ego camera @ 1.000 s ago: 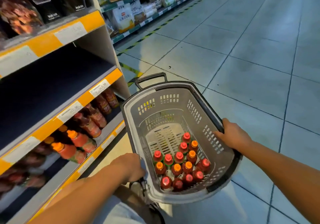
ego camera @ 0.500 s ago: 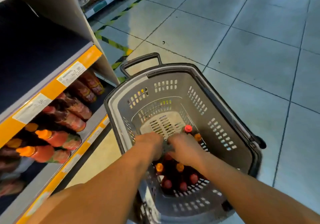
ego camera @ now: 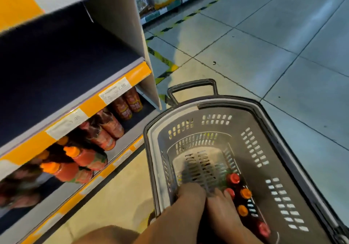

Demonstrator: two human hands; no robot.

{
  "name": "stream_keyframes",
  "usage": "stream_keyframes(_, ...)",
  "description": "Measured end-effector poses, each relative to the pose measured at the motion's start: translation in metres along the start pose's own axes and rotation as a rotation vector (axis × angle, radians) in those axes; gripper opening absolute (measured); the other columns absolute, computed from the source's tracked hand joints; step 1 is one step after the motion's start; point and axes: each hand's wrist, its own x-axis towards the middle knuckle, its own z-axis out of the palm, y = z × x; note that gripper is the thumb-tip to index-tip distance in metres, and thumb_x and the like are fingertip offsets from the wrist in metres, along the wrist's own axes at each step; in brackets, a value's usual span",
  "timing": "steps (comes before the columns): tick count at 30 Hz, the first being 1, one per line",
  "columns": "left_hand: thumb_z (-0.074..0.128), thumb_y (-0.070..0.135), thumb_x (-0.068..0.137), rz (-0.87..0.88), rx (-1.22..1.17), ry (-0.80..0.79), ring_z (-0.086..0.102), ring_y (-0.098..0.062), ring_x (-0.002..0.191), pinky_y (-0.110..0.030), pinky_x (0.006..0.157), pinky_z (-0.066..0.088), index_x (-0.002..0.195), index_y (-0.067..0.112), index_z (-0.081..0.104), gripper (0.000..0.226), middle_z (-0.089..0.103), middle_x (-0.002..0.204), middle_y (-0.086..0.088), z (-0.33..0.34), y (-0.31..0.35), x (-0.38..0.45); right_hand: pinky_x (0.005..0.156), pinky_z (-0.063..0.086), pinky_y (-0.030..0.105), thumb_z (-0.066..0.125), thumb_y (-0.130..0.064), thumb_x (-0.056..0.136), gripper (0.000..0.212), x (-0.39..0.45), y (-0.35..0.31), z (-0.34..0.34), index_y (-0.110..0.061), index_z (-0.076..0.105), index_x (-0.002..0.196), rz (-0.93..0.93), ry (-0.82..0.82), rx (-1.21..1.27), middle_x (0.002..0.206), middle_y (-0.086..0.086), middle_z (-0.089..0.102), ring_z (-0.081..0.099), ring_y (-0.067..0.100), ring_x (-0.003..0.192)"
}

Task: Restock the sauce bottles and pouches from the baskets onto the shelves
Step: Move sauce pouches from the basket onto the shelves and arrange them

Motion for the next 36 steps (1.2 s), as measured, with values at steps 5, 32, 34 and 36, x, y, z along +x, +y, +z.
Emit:
stream_keyframes(5,0.052,0.006,0.1,0.05,-0.035,0.095,0.059,-0.041,0.126,-0.055,0.102,0.052,0.131,0.0,0.064,0.033,0.062,0.136,-0.021,-0.032,0.0,-0.019,0.103,0.037,0.035,0.048,-0.059,0.091,0.052,-0.002,0.008,-0.026,-0.034,0.058,0.136,0.031,-0.015,0.024,0.135,-0.009,0.061,0.048,0.016,0.131)
stream_keyframes(32,0.066,0.016,0.099,0.213,-1.126,1.033,0.053,-0.022,0.066,-0.039,0.067,0.046,0.088,0.003,0.073,0.019,0.064,0.082,-0.031,-0.018,-0.248,-0.5,0.06,0.048,0.01,0.072,-0.029,0.095,0.012,-0.223,-0.146,-0.331,-0.034,0.078,0.085,-0.452,0.708,0.859,0.078,-0.008,0.076,0.066,0.0,0.067)
stream_keyframes(34,0.066,0.021,0.099,0.155,-1.091,1.075,0.058,-0.018,0.068,-0.034,0.068,0.05,0.089,0.01,0.075,0.018,0.067,0.084,-0.026,0.007,-0.265,-0.529,0.059,0.047,0.011,0.072,-0.032,0.095,0.013,-0.225,-0.18,-0.335,-0.038,0.079,0.087,-0.515,0.663,0.838,0.078,-0.01,0.076,0.066,-0.001,0.068)
stream_keyframes(36,0.067,0.023,0.098,0.091,-1.12,1.121,0.06,-0.015,0.066,-0.027,0.062,0.05,0.088,0.013,0.076,0.017,0.07,0.079,-0.018,0.031,-0.282,-0.552,0.06,0.051,0.021,0.072,-0.029,0.095,0.014,-0.222,-0.213,-0.335,-0.039,0.078,0.088,-0.577,0.635,0.795,0.073,-0.006,0.074,0.066,0.004,0.066)
